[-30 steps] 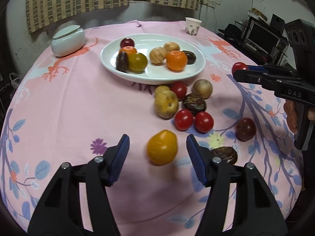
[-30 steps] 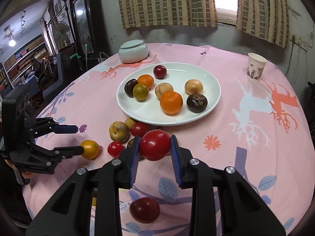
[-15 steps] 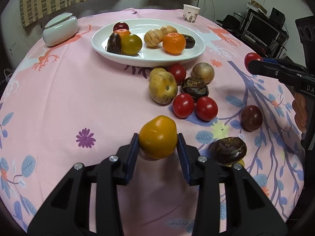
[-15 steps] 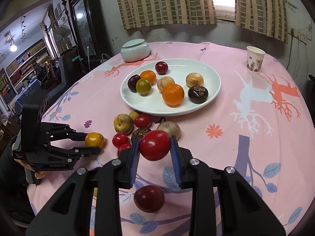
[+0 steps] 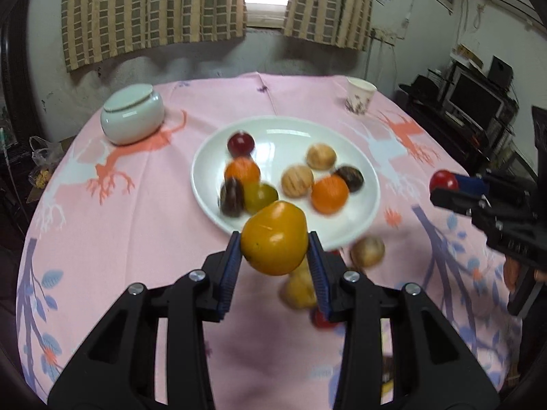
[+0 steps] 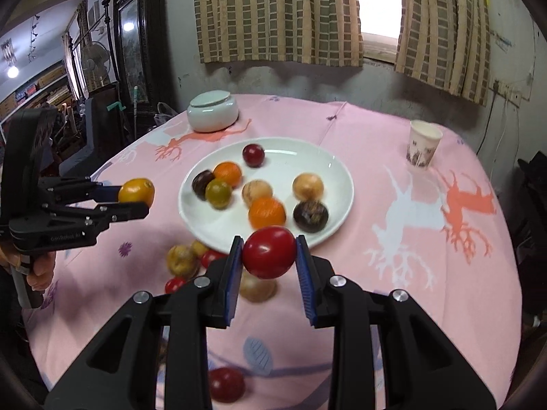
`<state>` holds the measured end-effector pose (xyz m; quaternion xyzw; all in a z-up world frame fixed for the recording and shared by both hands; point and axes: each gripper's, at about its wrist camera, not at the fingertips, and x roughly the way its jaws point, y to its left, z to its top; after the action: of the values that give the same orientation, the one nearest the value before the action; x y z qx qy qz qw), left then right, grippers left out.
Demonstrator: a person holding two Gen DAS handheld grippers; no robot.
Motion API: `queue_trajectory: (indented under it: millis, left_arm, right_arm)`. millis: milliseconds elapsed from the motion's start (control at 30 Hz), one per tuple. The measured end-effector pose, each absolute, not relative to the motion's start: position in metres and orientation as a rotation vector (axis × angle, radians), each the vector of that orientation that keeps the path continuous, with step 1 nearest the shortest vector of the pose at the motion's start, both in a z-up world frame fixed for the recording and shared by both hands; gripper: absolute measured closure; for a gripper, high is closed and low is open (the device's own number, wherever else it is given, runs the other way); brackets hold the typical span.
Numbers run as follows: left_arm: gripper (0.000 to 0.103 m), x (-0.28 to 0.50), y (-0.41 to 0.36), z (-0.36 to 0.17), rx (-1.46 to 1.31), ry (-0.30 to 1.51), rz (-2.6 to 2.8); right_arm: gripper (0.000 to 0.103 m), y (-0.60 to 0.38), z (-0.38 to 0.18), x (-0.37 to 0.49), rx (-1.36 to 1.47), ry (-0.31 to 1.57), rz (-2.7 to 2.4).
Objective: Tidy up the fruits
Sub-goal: 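Carry both tomatoes onto the white plate and open both tools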
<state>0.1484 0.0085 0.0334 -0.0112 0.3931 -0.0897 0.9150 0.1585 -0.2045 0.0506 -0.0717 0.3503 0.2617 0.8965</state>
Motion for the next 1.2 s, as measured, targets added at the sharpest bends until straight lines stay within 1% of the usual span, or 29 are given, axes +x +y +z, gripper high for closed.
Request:
queue_trajectory:
  millis: [133,300,767,833,933,967,1000,1033,1100,1200]
  left_arm:
    - [0.064,0.184,0.006,0.033,-0.045,0.806,-0.145]
    - [0.064,0.215,0.004,0.015,-0.046,0.841,-0.102]
    - [0.064,0.245,-0.006,-0.008,-0.056,0.871,-0.092]
    - [0.064,0.247,-0.007,-0.008,-0.057,0.871,-0.09]
    - [0.063,0.251,-0.008,-0.009,-0.063,0.88,-0.064]
    - [0.063,0.251,-0.008,-0.008,-0.06,0.88,-0.059]
    - [0.059,0.251,-0.008,-0.008,-0.06,0.883,-0.058]
    - [0.05,0.25,-0.008,-0.006,-0.067,0.882,-0.057]
    - [0.042,0.246,-0.007,-0.001,-0.068,0.862,-0.039]
    - [0.04,0.239,-0.003,0.006,-0.073,0.841,-0.035]
  right_arm:
    - [0.072,-0.195,0.039,0.194,-0.14,0.748,0.515]
    - [0.072,-0.189,0.019,0.227,-0.087,0.788,0.502]
    - [0.072,-0.164,-0.013,0.26,-0.046,0.852,0.501]
    - [0.069,-0.164,-0.015,0.262,-0.029,0.85,0.502]
    - [0.061,-0.166,-0.015,0.265,0.003,0.874,0.506]
    - [0.061,-0.167,-0.014,0.264,0.008,0.879,0.508]
    - [0.061,-0.167,-0.013,0.263,0.007,0.881,0.51]
    - [0.061,-0.167,-0.013,0.262,0.003,0.88,0.511]
    - [0.061,-0.167,-0.011,0.257,-0.012,0.875,0.515]
    - [0.061,-0.167,-0.007,0.248,-0.025,0.872,0.52]
